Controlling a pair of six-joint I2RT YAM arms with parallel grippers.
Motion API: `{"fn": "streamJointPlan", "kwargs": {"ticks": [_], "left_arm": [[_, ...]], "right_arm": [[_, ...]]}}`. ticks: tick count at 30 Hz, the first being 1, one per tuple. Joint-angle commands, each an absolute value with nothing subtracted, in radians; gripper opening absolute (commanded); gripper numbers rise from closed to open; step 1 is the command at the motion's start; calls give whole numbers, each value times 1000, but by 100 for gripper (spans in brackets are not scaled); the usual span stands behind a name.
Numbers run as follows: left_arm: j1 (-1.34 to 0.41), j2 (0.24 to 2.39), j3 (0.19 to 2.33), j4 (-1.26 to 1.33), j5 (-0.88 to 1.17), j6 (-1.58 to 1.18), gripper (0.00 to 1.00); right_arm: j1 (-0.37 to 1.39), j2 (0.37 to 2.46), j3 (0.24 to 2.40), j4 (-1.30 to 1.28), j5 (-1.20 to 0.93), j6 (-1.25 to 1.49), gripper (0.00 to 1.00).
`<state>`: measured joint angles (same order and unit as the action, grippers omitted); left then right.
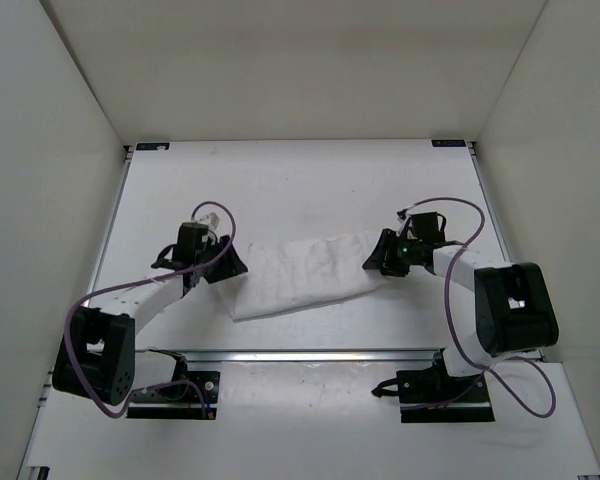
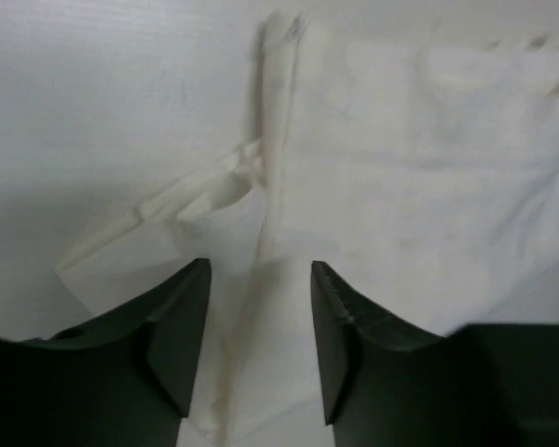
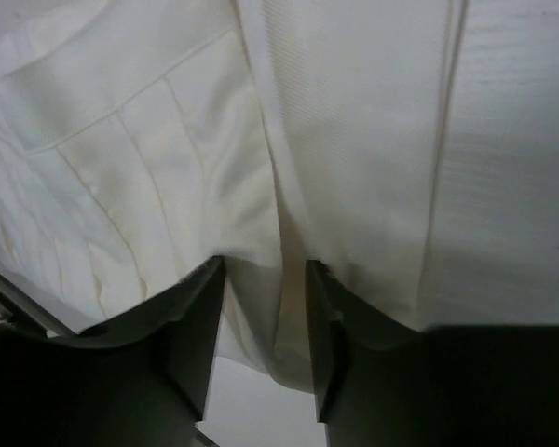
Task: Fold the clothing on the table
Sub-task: Fold the skirt
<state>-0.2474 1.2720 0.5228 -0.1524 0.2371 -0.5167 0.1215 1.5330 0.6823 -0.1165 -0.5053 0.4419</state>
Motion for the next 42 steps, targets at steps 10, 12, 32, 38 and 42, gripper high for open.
{"fn": "streamJointPlan", "kwargs": {"ticks": [10,12,32,38,42], "left_arm": [[-264,873,502,-399,173,-558,67],[-267,813,445,-443,170,-571,66],[-383,727,180,-312,167,-841,64],[-373,808,193,-245,146,-816,23],[-365,860,221,-224,144,-796,5]], "right_arm": [[152,1140,646,-187,-313,451,59],[138,1120,612,-216,-308,471,60],[120,1135,377,-68,-359,621,68],[81,1204,357,46,-399,659,68],[52,1244,325,138,-390,713,60]]}}
